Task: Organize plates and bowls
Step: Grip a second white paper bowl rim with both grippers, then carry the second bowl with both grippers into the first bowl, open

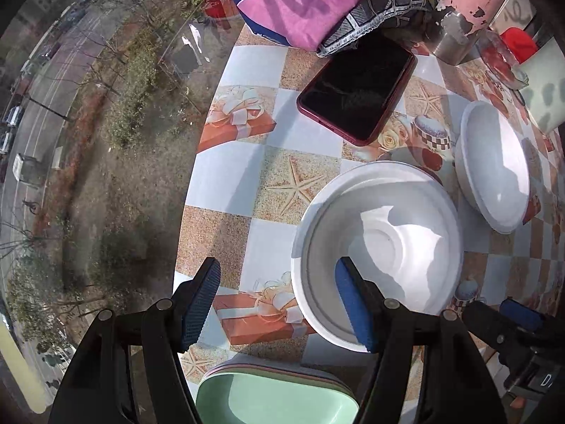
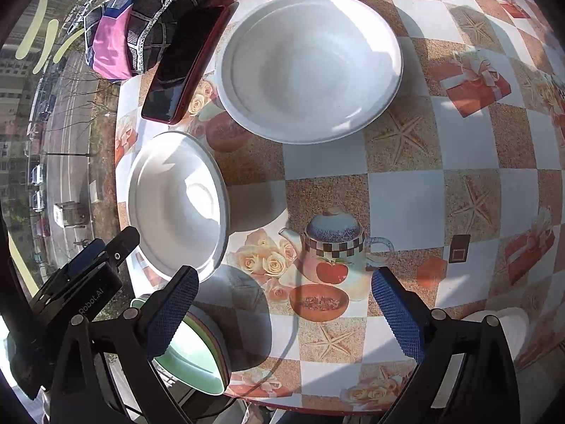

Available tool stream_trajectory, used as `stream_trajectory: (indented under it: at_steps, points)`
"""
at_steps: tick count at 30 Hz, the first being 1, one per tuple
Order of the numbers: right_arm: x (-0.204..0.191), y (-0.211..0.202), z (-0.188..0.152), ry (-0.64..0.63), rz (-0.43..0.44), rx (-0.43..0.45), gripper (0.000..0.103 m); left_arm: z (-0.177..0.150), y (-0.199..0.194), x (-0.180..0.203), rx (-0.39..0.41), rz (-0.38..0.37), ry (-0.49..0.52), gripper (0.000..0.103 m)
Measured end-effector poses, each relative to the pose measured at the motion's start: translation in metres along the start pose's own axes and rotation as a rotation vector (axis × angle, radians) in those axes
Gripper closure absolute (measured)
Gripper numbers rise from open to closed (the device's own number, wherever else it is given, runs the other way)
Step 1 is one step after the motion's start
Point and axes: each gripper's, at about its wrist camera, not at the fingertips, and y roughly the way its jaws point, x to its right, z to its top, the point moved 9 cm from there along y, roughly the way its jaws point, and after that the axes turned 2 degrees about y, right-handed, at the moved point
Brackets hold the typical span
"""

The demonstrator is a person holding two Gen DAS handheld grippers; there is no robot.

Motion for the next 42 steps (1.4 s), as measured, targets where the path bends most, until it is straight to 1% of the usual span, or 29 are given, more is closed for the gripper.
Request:
stream_trajectory:
  at_steps: [1,5,7,8,9,10,11,12,13,15,16,17,18,19,21,24,29,32,35,38,42]
  points:
    - [0.003,0.011,0.002,0.002,0.000,0.000,0.004,0.002,0.005,0.000,-0.005,-0.003,0.000,0.032]
    - [-0.011,0.013,0.006,-0.005,0.003,-0.024,0.004,0.005,0.024,0.002,-0.029,-0.007,0.023,0.032]
    - [-0.002,0.025,-0.009,-0.014,-0.001,-0.032,0.004,0.003,0.033,0.003,-0.050,-0.012,0.036,0.032]
    - [0.010,0.026,-0.021,0.035,-0.071,-0.133,0.008,0.002,0.036,0.004,-0.059,-0.015,0.040,0.032]
    - [0.018,0.030,-0.033,0.028,-0.062,-0.146,0.018,-0.001,0.039,0.004,-0.069,-0.021,0.045,0.032]
    - [0.022,0.034,-0.041,0.027,-0.056,-0.166,0.023,-0.003,0.041,0.006,-0.077,-0.027,0.048,0.032]
    - [0.043,0.040,-0.056,0.027,-0.052,-0.185,0.036,-0.005,0.043,0.009,-0.083,-0.034,0.052,0.038]
    - [0.046,0.040,-0.060,0.032,-0.047,-0.199,0.051,-0.008,0.044,0.011,-0.088,-0.052,0.058,0.046]
    - [0.049,0.038,-0.064,0.039,-0.037,-0.202,0.058,-0.011,0.045,0.016,-0.095,-0.070,0.063,0.050]
    - [0.050,0.030,-0.067,0.042,0.002,-0.204,0.068,-0.016,0.043,0.027,-0.091,-0.099,0.089,0.064]
    - [0.051,0.026,-0.072,0.030,0.004,-0.213,0.070,-0.019,0.041,0.034,-0.091,-0.103,0.113,0.067]
    - [0.051,0.021,-0.077,0.016,0.005,-0.221,0.077,-0.022,0.039,0.041,-0.090,-0.098,0.141,0.068]
    - [0.052,0.015,-0.082,-0.003,-0.005,-0.225,0.082,-0.027,0.037,0.046,-0.090,-0.083,0.170,0.068]
    - [0.062,0.011,-0.091,-0.028,-0.032,-0.228,0.086,-0.033,0.035,0.053,-0.092,-0.079,0.193,0.068]
    - [0.073,-0.005,-0.111,-0.058,-0.055,-0.233,0.085,-0.048,0.030,0.063,-0.096,-0.090,0.214,0.068]
    - [0.087,-0.034,-0.138,-0.052,-0.054,-0.264,0.085,-0.080,0.022,0.080,-0.102,-0.101,0.246,0.069]
    - [0.095,-0.071,-0.193,-0.134,-0.135,-0.286,0.082,-0.139,0.006,0.103,-0.089,-0.096,0.310,0.069]
    - [0.097,-0.083,-0.228,-0.161,-0.177,-0.317,0.080,-0.174,0.001,0.105,-0.105,-0.103,0.327,0.069]
    - [0.096,-0.091,-0.261,-0.181,-0.184,-0.353,0.080,-0.209,0.003,0.096,-0.145,-0.117,0.340,0.069]
    - [0.095,-0.097,-0.288,-0.216,-0.193,-0.368,0.080,-0.224,0.004,0.090,-0.149,-0.115,0.357,0.069]
    - [0.108,-0.110,-0.301,-0.195,-0.168,-0.371,0.079,-0.230,0.004,0.085,-0.154,-0.124,0.348,0.069]
